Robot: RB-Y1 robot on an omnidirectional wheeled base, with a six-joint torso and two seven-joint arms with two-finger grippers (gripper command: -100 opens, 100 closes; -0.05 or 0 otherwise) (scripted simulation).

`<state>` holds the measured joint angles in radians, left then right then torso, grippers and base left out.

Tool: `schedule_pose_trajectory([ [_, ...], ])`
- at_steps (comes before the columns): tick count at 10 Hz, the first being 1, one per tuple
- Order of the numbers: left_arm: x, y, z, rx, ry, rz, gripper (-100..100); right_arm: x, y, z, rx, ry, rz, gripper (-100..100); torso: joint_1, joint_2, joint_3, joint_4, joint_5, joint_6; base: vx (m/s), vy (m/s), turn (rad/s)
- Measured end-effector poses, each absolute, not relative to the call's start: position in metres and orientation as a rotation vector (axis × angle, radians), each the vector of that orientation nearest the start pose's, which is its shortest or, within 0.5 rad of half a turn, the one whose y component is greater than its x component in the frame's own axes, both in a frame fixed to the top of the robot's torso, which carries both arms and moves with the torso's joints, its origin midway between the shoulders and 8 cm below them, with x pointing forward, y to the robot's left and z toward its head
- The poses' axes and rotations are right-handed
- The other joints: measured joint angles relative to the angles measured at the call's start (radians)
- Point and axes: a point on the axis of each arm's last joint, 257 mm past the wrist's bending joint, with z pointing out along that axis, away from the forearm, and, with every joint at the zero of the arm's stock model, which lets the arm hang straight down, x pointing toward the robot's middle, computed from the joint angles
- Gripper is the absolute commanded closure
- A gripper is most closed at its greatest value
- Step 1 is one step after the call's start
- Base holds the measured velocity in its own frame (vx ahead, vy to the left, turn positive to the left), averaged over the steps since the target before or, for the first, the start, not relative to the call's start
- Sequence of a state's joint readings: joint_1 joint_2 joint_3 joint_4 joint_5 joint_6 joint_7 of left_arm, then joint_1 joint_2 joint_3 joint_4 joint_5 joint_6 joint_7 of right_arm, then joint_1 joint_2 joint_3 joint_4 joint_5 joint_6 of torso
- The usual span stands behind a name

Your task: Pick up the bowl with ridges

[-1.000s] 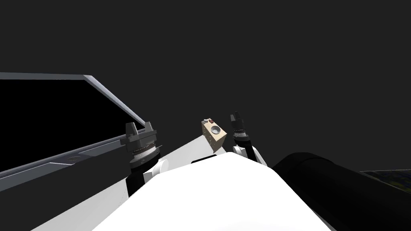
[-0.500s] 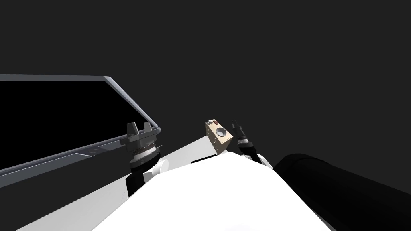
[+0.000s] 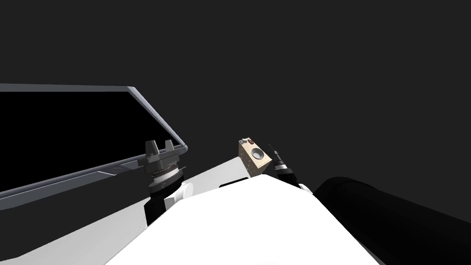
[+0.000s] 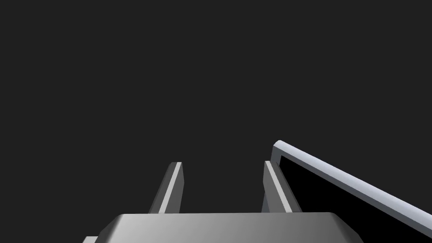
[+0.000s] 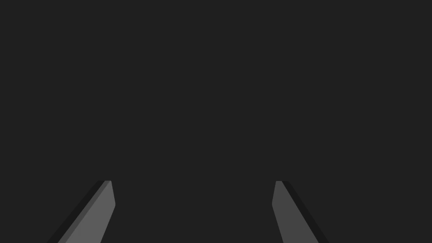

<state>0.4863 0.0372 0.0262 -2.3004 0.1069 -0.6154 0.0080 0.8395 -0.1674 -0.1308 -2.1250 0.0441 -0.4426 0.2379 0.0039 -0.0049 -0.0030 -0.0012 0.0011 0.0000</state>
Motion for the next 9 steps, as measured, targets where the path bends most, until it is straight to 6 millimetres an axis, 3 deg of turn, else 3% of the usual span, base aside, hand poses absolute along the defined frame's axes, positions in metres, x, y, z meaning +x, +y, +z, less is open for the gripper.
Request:
schedule_pose_trajectory([
  [1, 0.316, 0.291, 0.059, -0.576, 0.468, -1.387, 0, 0.288, -0.375, -0.181, 0.765, 1.235, 0.638, -100, 0.0, 0.001, 0.0, 0.0, 0.0, 0.0, 0.051, 0.043, 0.06],
  [2, 0.316, 0.291, 0.059, -0.576, 0.468, -1.387, 0, 0.281, -0.38, -0.189, 0.775, 1.259, 0.611, -100, 0.0, 0.002, 0.001, 0.0, 0.0, 0.0, 0.061, 0.047, 0.127],
  [4, 0.316, 0.291, 0.059, -0.576, 0.468, -1.387, 0, 0.252, -0.393, -0.222, 0.828, 1.36, 0.5, -100, 0.001, 0.0, 0.0, 0.0, 0.0, 0.0, 0.095, 0.059, 0.184],
  [8, 0.316, 0.291, 0.059, -0.576, 0.468, -1.387, 0, 0.224, -0.413, -0.27, 0.877, 1.473, 0.378, -100, -0.001, 0.002, 0.001, 0.0, 0.0, 0.0, 0.067, 0.035, 0.103],
  [9, 0.316, 0.291, 0.059, -0.576, 0.468, -1.387, 0, 0.207, -0.419, -0.288, 0.893, 1.518, 0.331, -100, 0.0, 0.001, 0.0, 0.0, 0.0, 0.0, 0.118, 0.074, 0.271],
])
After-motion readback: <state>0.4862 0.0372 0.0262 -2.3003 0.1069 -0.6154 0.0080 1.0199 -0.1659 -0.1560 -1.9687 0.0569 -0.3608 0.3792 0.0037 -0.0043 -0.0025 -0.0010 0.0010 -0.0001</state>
